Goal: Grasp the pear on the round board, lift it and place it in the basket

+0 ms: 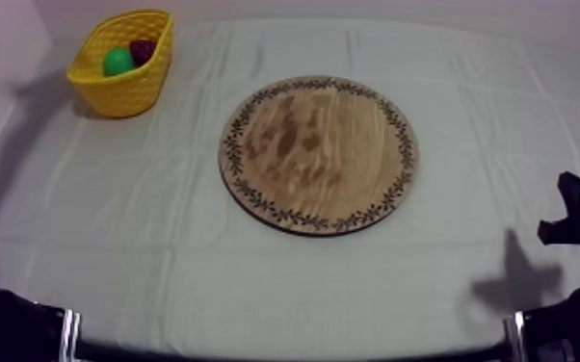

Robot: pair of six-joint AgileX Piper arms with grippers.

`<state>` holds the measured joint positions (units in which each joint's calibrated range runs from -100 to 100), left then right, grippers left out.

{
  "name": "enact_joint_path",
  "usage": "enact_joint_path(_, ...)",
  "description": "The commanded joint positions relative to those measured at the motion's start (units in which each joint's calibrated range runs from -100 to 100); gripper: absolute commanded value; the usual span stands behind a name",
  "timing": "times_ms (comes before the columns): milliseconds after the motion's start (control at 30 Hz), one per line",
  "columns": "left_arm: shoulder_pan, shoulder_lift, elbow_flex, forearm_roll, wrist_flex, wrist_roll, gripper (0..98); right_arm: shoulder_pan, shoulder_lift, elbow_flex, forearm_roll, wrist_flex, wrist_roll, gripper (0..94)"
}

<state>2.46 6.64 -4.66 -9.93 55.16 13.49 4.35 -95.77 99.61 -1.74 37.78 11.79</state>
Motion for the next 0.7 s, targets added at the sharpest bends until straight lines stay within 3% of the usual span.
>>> enact_joint_path(0, 0.0, -9.6, 4.9, 0.11, -0.2, -0.8, 16.9, 0.0, 0.0, 0.1, 0.0, 0.0, 0.0, 0.5)
enact_joint_path(367, -0.2, -41.8, 30.9, 2.59, -4.8, -7.0, 7.2, 0.0, 0.0, 0.1, 0.0, 0.0, 0.0, 0.5)
enact_joint_path(667, 0.5, -67.0, 56.8, 2.95, -11.9, -9.7, 2.2, 0.0, 0.0, 0.1, 0.0, 0.0, 0.0, 0.5)
